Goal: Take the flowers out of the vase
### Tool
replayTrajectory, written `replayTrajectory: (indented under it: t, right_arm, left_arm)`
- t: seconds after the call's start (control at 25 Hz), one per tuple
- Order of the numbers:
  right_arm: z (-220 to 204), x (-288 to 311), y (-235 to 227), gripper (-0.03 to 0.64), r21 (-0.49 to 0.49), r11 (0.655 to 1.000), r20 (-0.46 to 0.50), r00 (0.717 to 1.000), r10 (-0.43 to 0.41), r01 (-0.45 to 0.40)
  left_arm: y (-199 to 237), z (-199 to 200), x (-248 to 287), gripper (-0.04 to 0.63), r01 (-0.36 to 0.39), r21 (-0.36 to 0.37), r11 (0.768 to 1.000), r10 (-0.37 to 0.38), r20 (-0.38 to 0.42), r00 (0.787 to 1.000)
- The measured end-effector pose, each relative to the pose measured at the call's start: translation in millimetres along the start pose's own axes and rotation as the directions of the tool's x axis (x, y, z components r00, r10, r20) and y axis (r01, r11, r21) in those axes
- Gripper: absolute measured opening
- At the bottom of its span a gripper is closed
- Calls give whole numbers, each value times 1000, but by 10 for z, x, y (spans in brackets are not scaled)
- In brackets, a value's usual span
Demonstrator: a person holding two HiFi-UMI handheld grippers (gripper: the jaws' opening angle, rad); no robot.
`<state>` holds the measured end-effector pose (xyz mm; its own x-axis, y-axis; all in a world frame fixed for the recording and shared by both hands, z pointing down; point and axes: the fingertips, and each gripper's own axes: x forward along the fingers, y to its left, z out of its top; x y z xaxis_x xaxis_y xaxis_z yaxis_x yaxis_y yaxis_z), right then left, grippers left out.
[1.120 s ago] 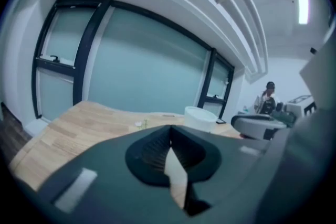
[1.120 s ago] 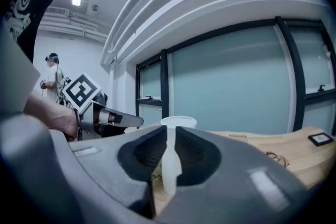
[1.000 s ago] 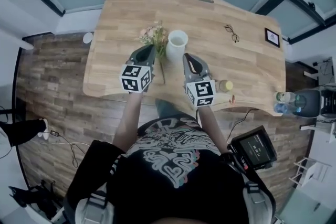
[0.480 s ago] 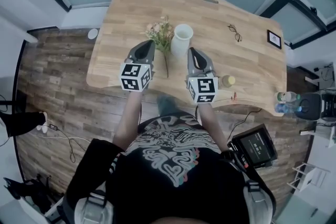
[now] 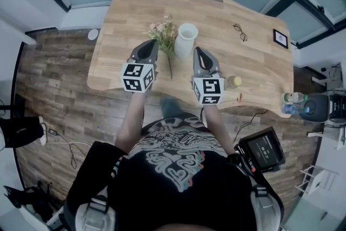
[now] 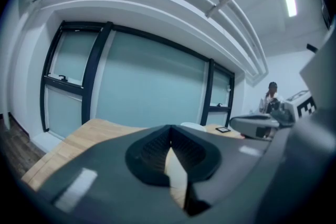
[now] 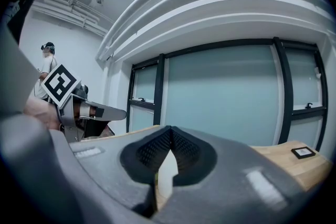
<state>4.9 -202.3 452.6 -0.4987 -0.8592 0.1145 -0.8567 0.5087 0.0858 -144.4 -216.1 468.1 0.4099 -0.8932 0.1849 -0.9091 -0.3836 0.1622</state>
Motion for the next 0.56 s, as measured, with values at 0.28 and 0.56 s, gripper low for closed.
replayTrajectory:
  t: [0.28,0.56]
  right_arm:
    - [-60,75,-57,-2,-6,1000,-11,1000,3,-3]
    - [40,29,80,-2,-22,1000,8,1000,5,-5]
  left_arm:
    - [-12,-31,152,-11,12,-16,1000,-12,-8,1000]
    - [71,-2,-5,-11,10,-47,999,-10,-3,1000]
